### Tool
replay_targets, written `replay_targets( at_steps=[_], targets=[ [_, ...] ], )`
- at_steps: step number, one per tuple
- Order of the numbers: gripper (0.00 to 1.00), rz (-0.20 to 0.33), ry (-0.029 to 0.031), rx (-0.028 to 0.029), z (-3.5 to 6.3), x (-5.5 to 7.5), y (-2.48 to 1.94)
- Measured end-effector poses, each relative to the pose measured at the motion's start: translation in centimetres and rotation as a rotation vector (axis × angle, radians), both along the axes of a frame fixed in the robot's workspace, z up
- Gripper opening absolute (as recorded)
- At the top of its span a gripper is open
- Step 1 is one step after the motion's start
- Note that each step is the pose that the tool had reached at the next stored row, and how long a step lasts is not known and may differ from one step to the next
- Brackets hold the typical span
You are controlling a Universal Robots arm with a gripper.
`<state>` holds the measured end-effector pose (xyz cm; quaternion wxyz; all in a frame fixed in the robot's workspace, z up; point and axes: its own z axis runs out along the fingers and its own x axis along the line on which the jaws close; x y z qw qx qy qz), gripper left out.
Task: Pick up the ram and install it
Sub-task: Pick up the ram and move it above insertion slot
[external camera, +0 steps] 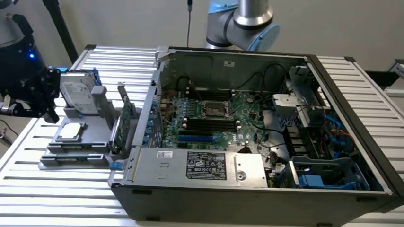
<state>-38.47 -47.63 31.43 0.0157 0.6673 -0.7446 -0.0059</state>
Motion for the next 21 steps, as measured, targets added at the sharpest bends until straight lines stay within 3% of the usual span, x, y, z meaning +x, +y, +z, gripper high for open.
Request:
replay_targets(
  at_steps=[11,21],
  targets=[
    [0.11,0.003,-0.0001,0.0001,0.00,0.00,0.00],
    [0.11,0.073,-0.0024,-0.0003,0.00,-0.44,0.00]
  ],
)
